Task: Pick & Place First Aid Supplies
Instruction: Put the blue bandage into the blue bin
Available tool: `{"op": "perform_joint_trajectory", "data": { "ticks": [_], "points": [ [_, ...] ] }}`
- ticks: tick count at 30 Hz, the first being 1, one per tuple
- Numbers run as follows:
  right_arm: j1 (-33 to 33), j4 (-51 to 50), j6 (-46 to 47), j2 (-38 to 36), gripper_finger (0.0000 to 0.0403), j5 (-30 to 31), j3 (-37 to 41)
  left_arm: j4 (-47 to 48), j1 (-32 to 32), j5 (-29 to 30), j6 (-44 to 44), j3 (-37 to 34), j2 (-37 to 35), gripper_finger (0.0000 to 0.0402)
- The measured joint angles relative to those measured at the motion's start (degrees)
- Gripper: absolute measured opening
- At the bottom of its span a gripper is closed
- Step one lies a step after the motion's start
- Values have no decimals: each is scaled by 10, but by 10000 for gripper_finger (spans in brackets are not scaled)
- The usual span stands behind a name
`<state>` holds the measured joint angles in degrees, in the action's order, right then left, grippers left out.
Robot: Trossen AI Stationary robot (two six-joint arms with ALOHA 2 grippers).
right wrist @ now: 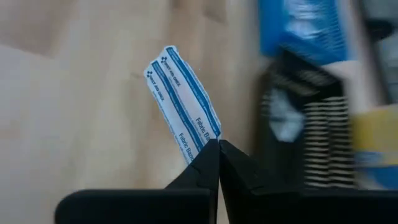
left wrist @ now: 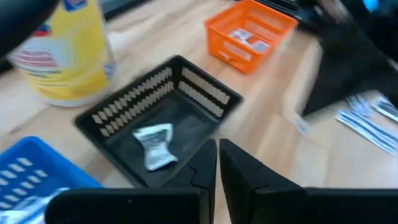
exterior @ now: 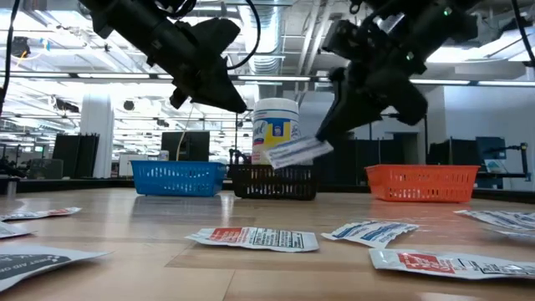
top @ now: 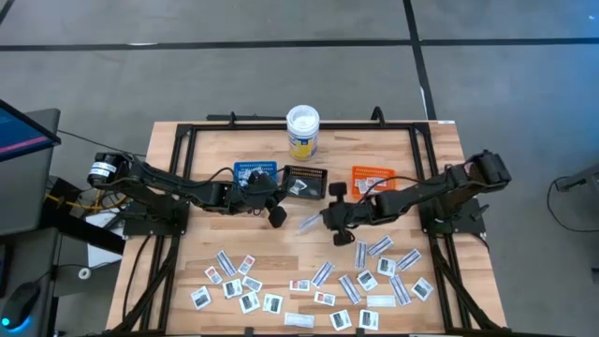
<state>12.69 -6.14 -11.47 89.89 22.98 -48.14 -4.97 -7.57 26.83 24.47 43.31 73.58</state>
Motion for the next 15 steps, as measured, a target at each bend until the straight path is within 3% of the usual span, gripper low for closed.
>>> {"op": "perform_joint_trajectory", "data": {
  "ticks": [4,9,15],
  "points": [
    [0,-4,-85,-1,1,43,0,-29,-6,-72,-44,-1,19,21],
    [0,33,-191,24,1,60,0,-171,-9,-130,-142,0,89,29],
    [2,42,-215,52,1,84,0,-216,24,-163,-146,0,135,71]
  ]
}}
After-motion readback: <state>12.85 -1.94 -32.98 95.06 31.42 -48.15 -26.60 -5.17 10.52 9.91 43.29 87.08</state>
